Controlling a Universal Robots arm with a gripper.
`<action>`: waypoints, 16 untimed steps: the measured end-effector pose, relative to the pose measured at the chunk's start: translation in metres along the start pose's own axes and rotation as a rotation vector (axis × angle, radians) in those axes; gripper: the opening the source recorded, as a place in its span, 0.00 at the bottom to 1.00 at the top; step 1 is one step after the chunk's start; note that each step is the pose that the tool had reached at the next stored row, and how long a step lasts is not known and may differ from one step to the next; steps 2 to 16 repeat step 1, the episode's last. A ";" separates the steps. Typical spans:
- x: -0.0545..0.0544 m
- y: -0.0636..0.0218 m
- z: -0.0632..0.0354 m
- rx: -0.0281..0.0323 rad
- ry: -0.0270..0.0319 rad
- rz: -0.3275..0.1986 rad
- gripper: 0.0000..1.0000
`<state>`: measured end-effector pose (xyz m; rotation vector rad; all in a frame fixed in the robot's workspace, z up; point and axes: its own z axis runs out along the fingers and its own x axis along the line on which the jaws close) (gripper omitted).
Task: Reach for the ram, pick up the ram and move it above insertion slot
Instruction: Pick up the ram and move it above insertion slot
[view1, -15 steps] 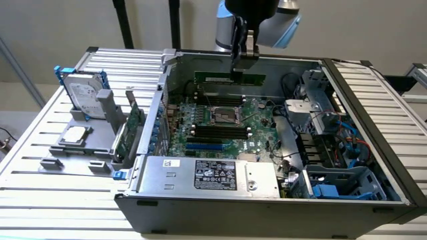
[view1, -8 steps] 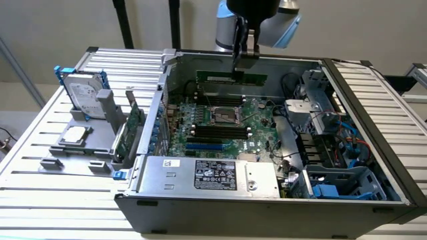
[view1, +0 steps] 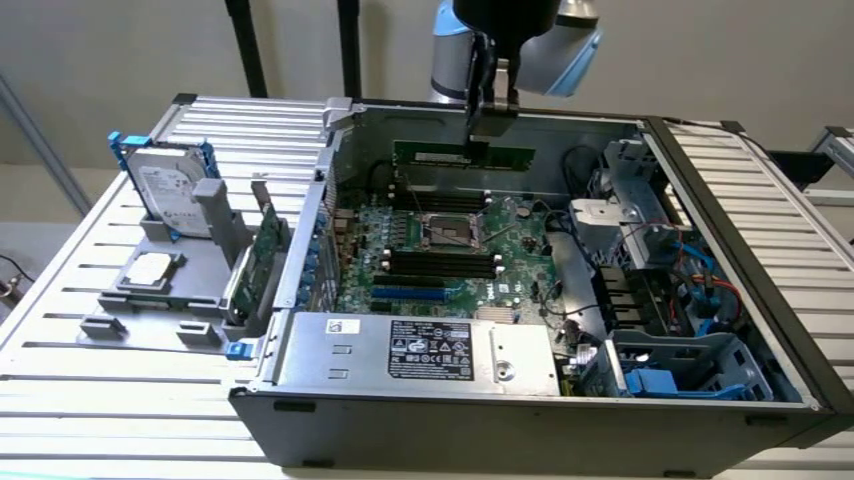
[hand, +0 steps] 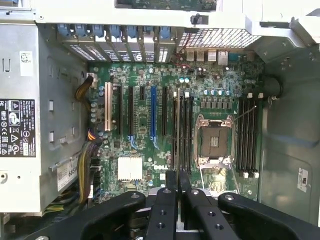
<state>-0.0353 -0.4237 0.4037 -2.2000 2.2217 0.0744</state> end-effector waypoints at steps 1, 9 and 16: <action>0.000 0.0000 0.0000 0.0000 0.0000 0.000 0.13; 0.000 0.0000 0.0000 0.0000 0.0000 0.000 0.13; 0.000 0.0000 0.0000 0.0000 0.0000 0.000 0.13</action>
